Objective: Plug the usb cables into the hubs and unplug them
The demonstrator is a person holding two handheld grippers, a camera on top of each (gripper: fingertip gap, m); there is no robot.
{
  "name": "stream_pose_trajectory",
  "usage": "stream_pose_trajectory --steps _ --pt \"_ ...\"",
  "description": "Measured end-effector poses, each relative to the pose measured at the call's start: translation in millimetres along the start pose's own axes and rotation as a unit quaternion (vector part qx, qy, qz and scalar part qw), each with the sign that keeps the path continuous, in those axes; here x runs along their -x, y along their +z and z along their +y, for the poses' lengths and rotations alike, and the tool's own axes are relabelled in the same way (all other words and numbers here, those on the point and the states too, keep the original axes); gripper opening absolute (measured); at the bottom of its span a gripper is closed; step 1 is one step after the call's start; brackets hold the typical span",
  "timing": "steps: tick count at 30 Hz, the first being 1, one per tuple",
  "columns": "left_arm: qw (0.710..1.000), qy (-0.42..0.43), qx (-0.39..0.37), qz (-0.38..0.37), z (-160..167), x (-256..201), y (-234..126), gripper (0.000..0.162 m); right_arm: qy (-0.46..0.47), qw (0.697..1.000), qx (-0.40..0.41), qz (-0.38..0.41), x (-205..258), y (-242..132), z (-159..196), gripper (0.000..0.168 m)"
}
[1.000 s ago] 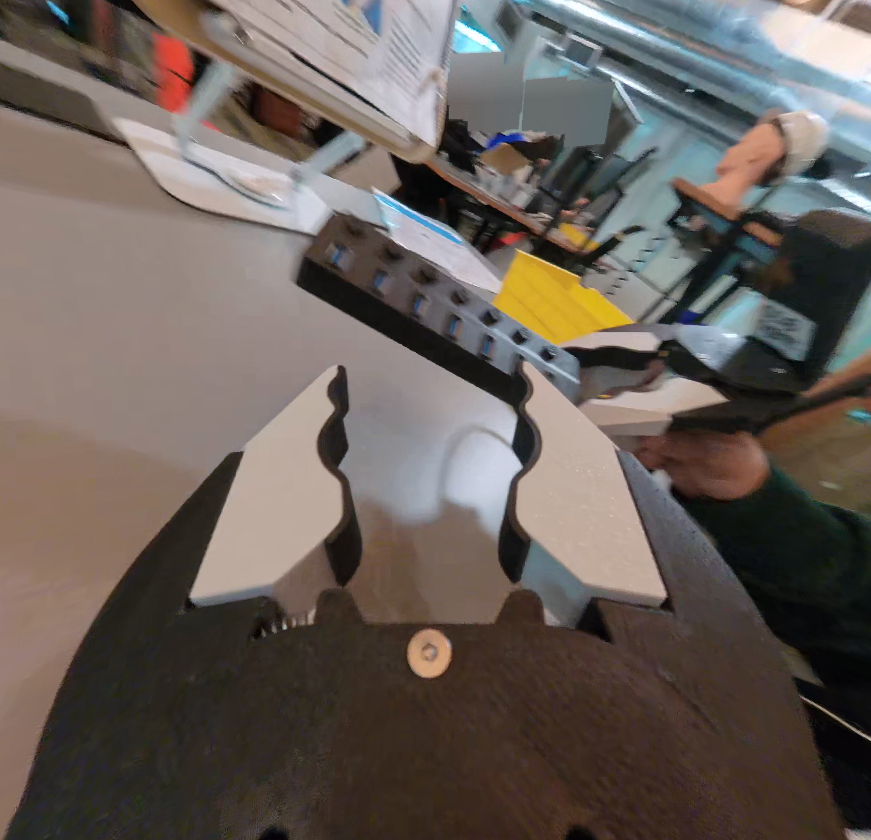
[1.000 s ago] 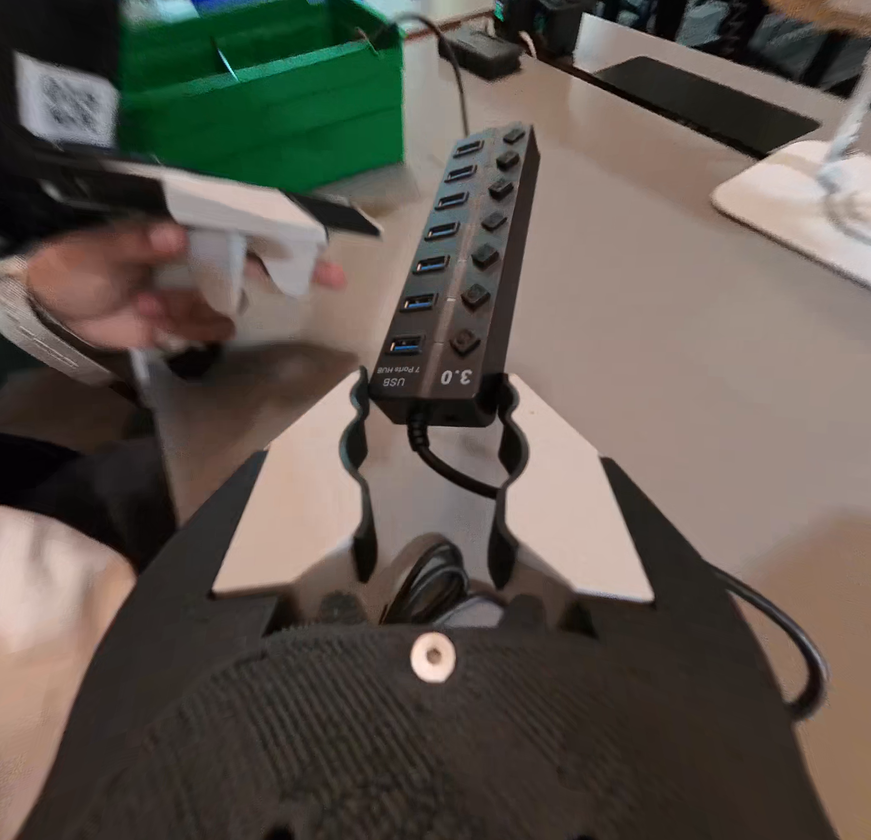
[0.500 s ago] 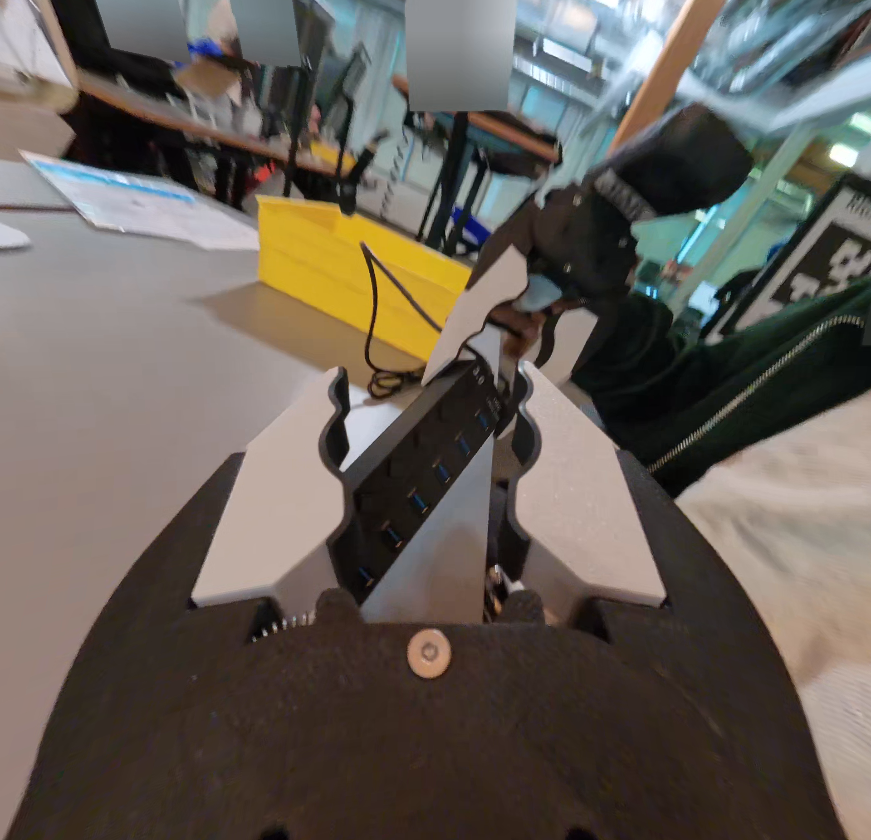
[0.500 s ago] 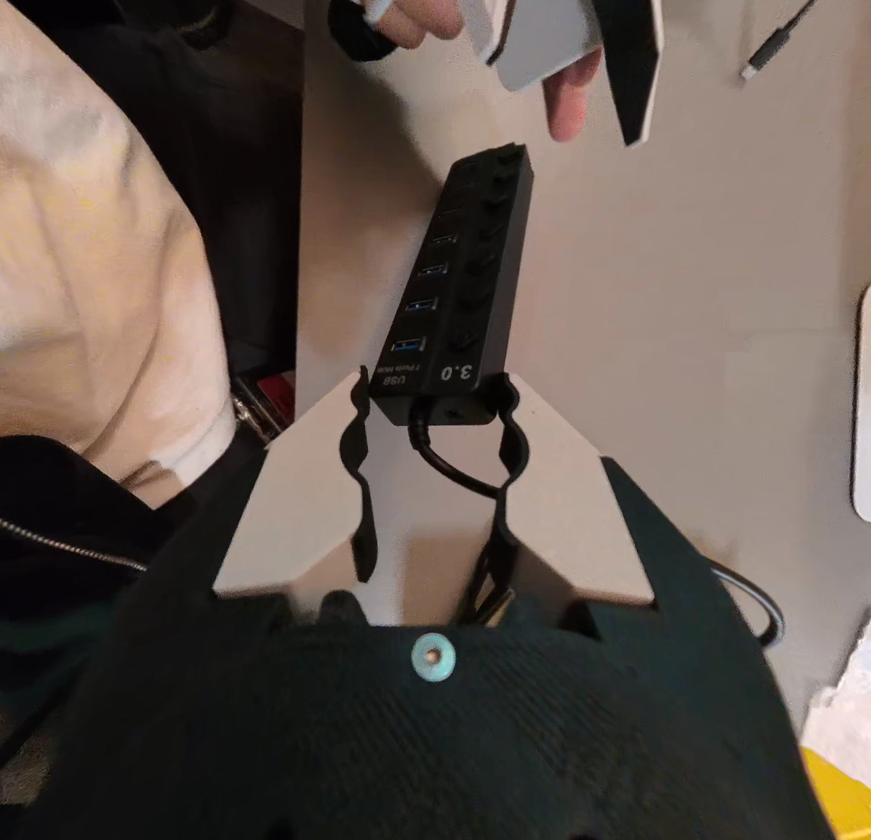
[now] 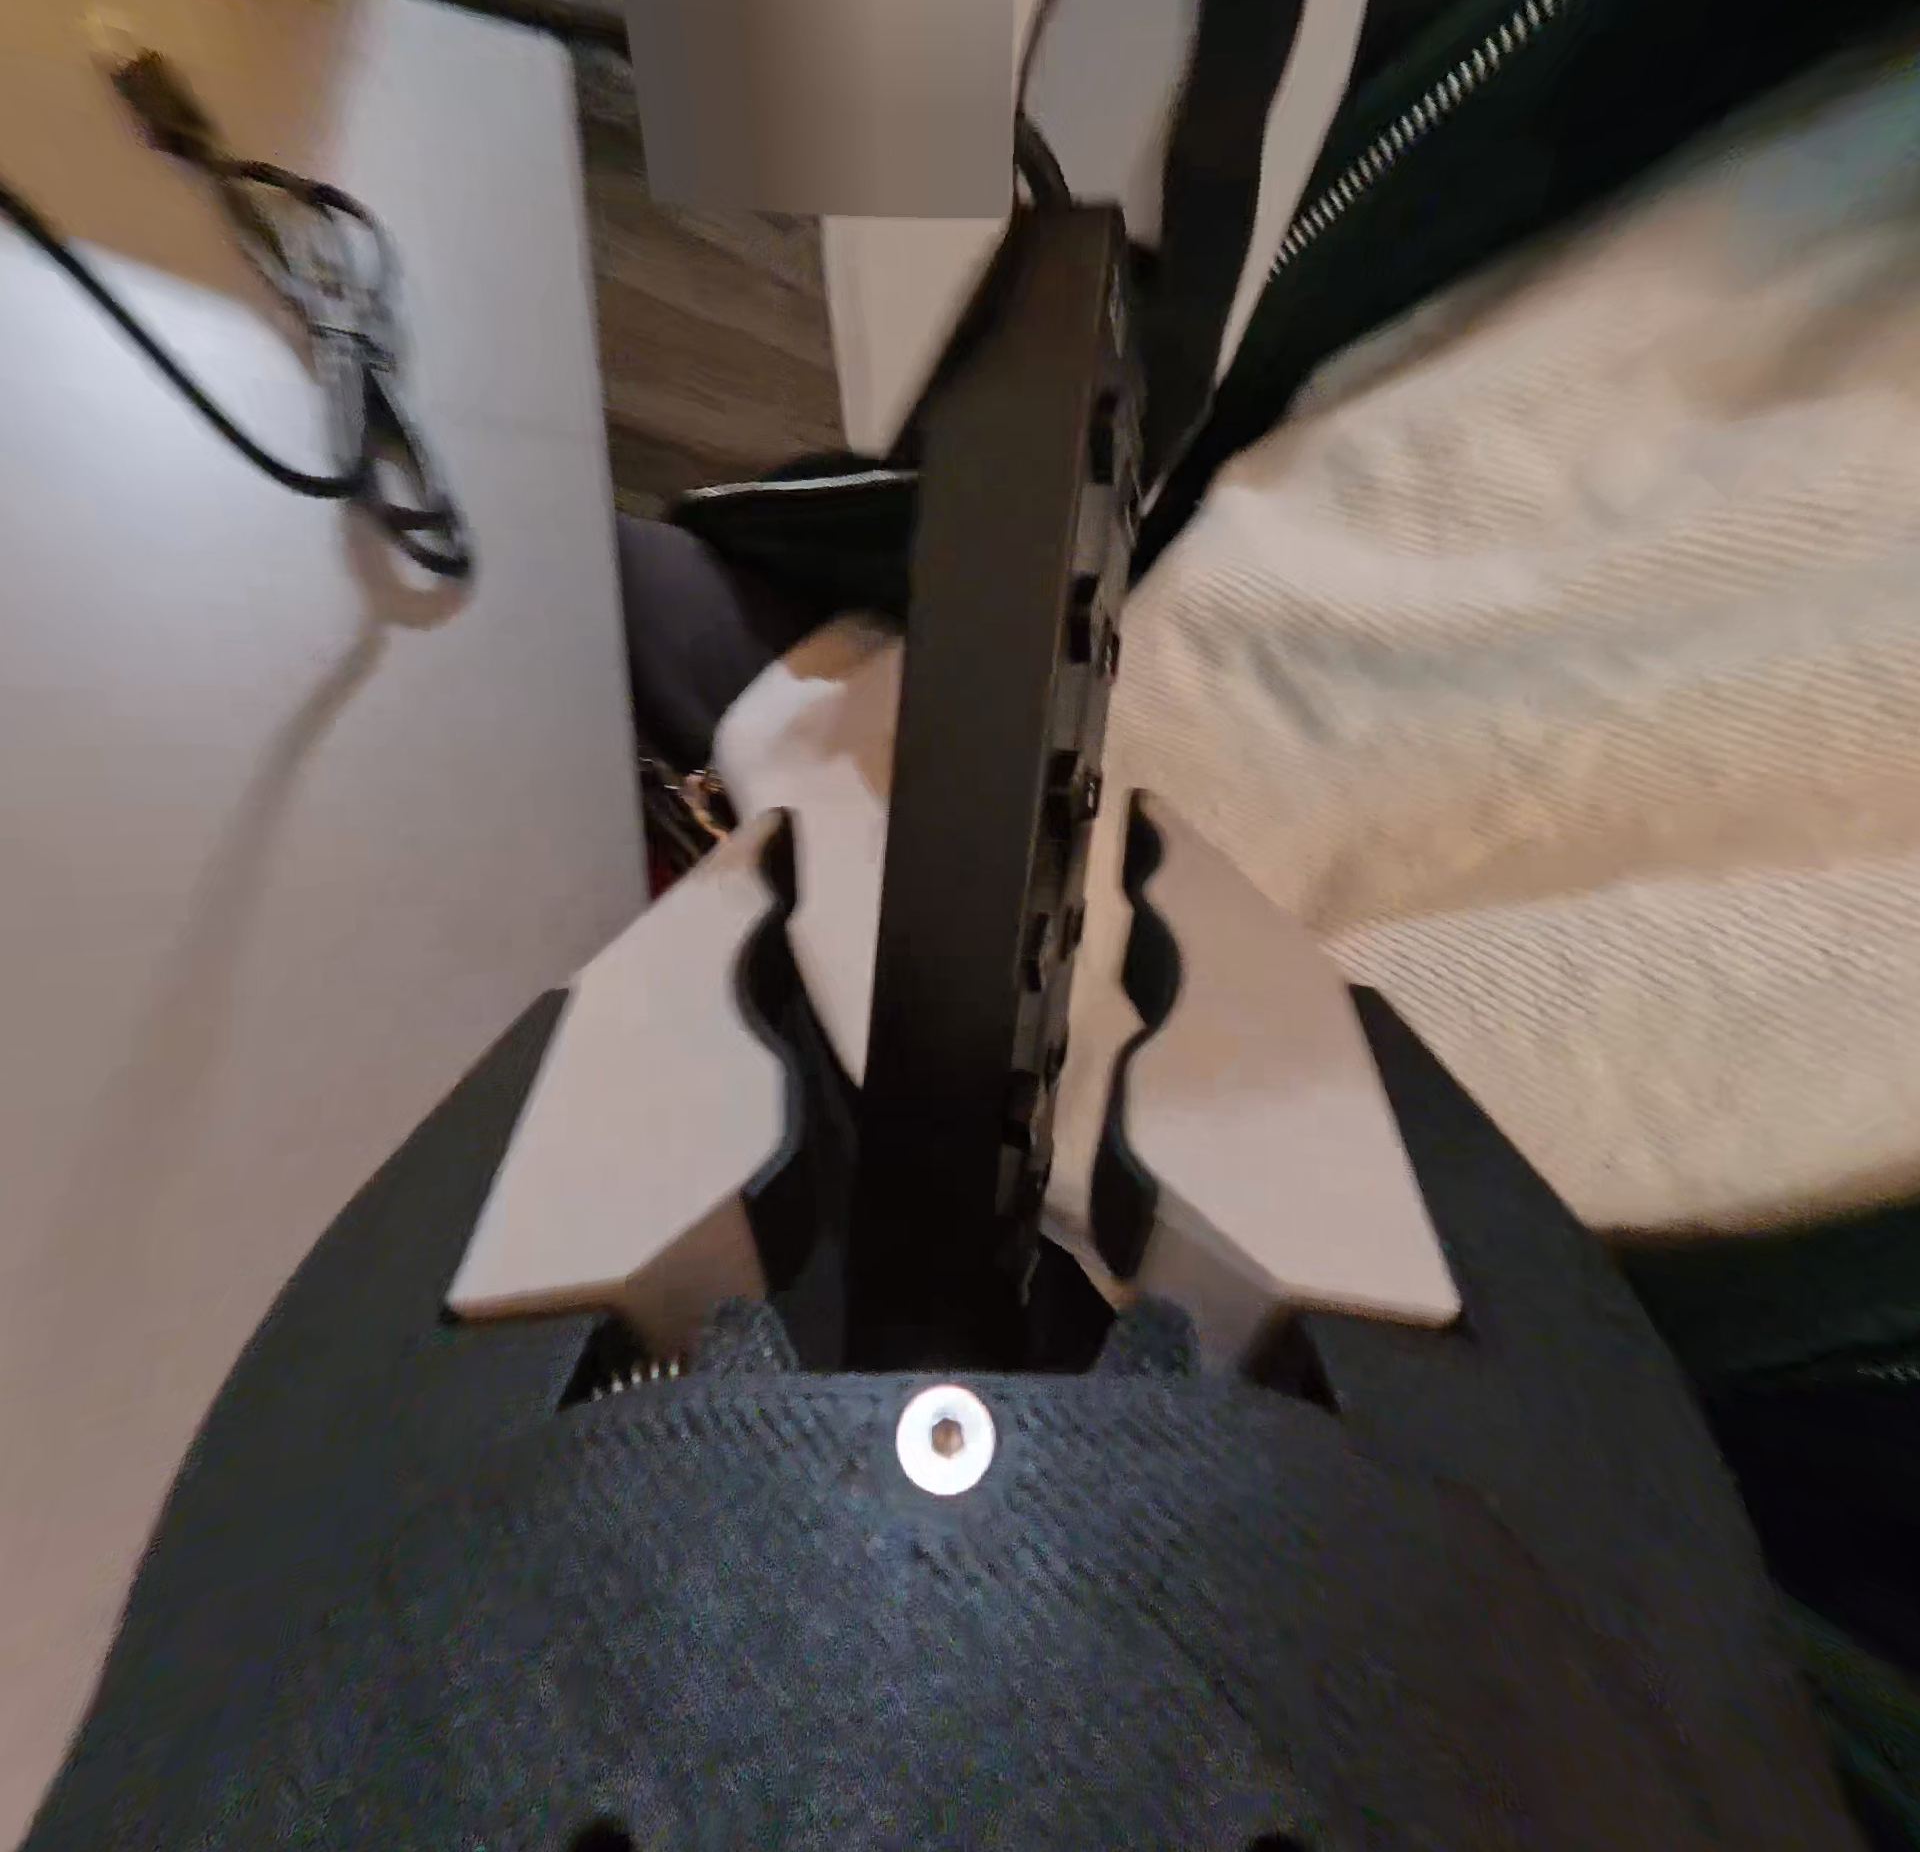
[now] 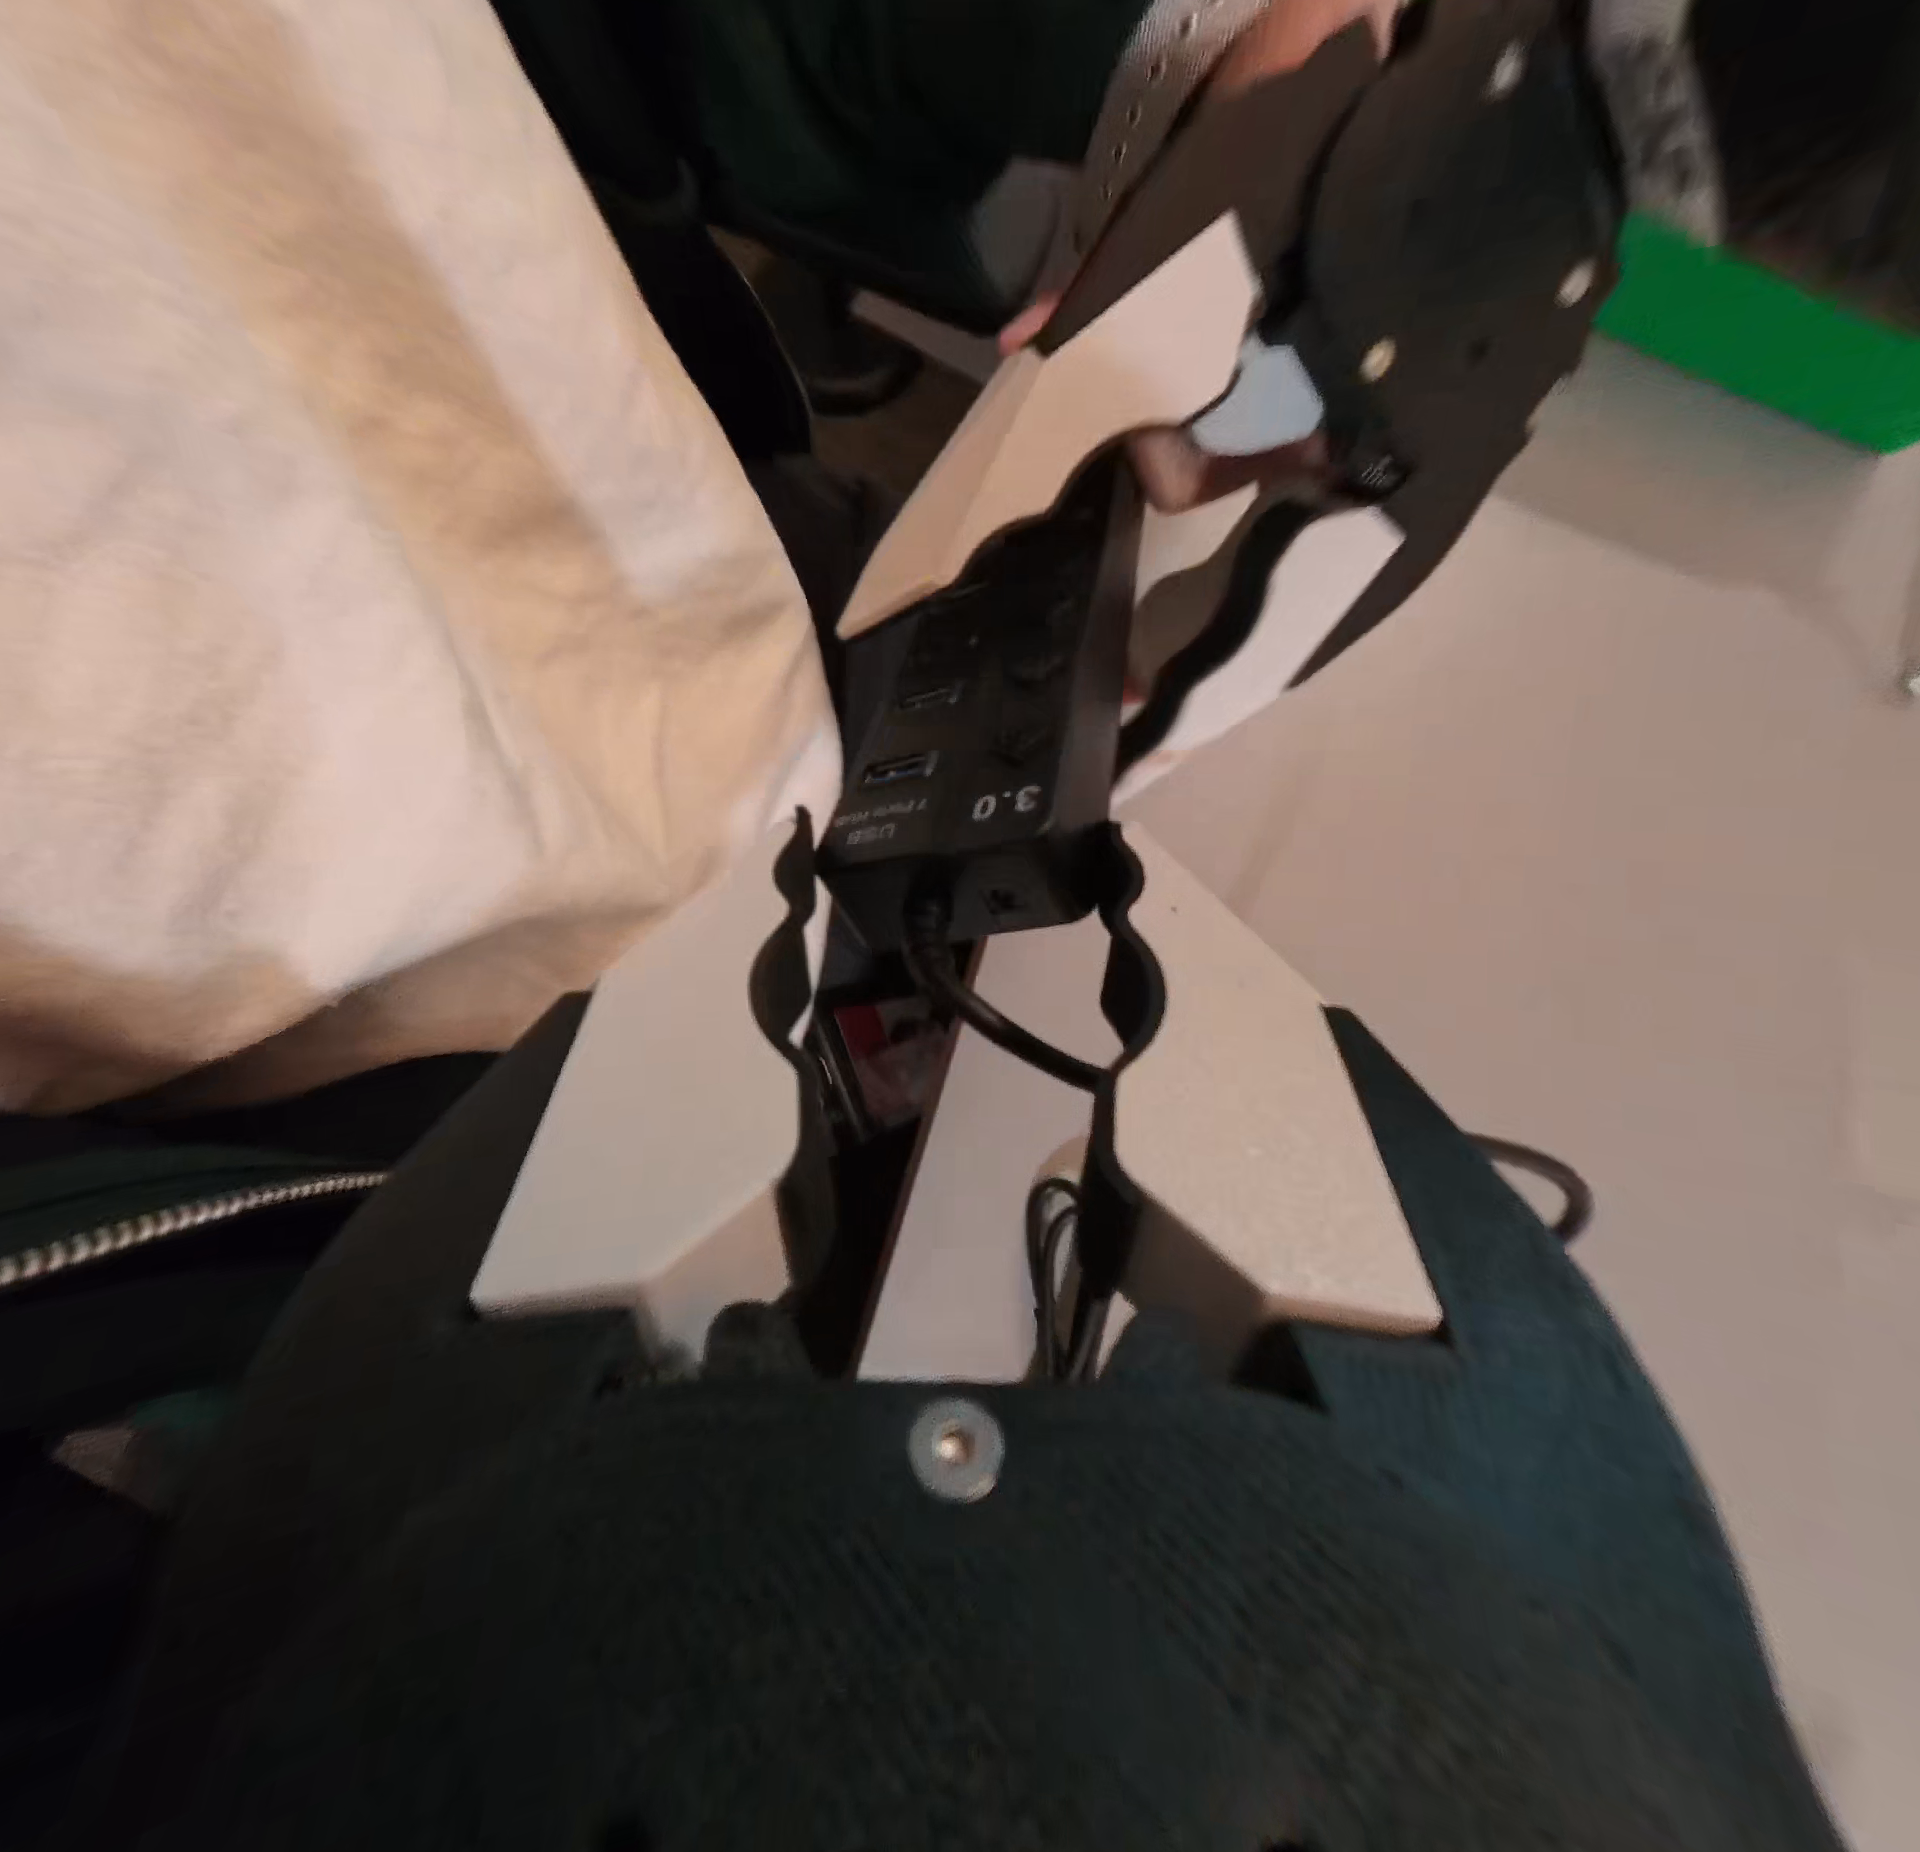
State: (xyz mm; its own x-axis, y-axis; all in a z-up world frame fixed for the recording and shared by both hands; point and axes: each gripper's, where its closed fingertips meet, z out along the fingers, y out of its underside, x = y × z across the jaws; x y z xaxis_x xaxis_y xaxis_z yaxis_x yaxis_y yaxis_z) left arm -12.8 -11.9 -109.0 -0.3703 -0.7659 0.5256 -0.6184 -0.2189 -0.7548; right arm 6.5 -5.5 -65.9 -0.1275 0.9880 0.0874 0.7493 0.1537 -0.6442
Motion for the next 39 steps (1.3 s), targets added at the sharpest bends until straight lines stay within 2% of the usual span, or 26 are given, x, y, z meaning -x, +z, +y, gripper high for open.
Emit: stream_pose_trajectory --steps 1,5,7,10,11,12,13,15,18,21,24,28,31,32,33,36,39 --pt "0.999 0.002 0.015 0.028 5 -8 5 0.04 0.0 1.0 -0.01 -0.003 1 -2 -2 0.054" --pt "0.996 -0.024 0.022 0.086 5 -18 16 0.03 0.008 0.999 -0.049 0.016 -9 -12 -6 0.054" --pt "0.996 -0.025 -0.021 0.084 -8 -12 14 0.027 0.011 0.996 -0.056 0.063 -28 -21 -2 0.051" --pt "0.987 -0.04 -0.142 0.057 -43 10 -6 0.025 0.039 0.981 -0.108 0.157 -62 -47 -3 0.056" --pt "0.984 -0.048 -0.169 0.034 -51 19 -11 0.026 0.056 0.968 -0.147 0.196 -76 -61 -6 0.048" --pt "0.978 -0.057 -0.198 0.011 -58 29 -17 0.026 0.073 0.954 -0.187 0.221 -86 -76 -9 0.021" --pt "0.972 -0.067 -0.223 0.01 -64 32 -23 0.026 0.092 0.941 -0.228 0.233 -93 -89 -11 0.007" --pt "0.958 -0.082 -0.273 -0.041 -73 49 -38 0.026 0.138 0.912 -0.302 0.243 -105 -111 -14 0.022" --pt "0.923 -0.124 -0.341 -0.131 -78 83 -63 0.026 0.185 0.884 -0.337 0.265 -122 -114 -8 0.026" --pt "0.9 -0.151 -0.391 -0.122 -80 89 -77 0.025 0.236 0.872 -0.324 0.282 -139 -91 7 0.036" --pt "0.905 -0.148 -0.377 -0.125 -78 88 -72 0.026 0.292 0.856 -0.344 0.254 -146 -59 11 0.046" --pt "0.923 -0.143 -0.346 -0.092 -77 79 -49 0.025 0.352 0.836 -0.404 0.123 -133 -22 0 0.065" --pt "0.941 -0.124 -0.3 -0.09 -71 75 -30 0.026 0.388 0.808 -0.44 0.059 -130 -16 0 0.055" --pt "0.946 -0.114 -0.289 -0.091 -70 73 -24 0.026 0.395 0.801 -0.448 0.047 -129 -18 3 0.043" --pt "0.948 -0.107 -0.284 -0.094 -70 72 -21 0.026 0.398 0.796 -0.453 0.038 -128 -20 6 0.025" --pt "0.953 -0.105 -0.268 -0.095 -67 73 -13 0.029 0.404 0.795 -0.452 0.031 -127 -21 9 0.023" --pt "0.959 -0.094 -0.247 -0.106 -60 75 -8 0.027 0.391 0.815 -0.425 0.041 -124 -19 9 0.023"
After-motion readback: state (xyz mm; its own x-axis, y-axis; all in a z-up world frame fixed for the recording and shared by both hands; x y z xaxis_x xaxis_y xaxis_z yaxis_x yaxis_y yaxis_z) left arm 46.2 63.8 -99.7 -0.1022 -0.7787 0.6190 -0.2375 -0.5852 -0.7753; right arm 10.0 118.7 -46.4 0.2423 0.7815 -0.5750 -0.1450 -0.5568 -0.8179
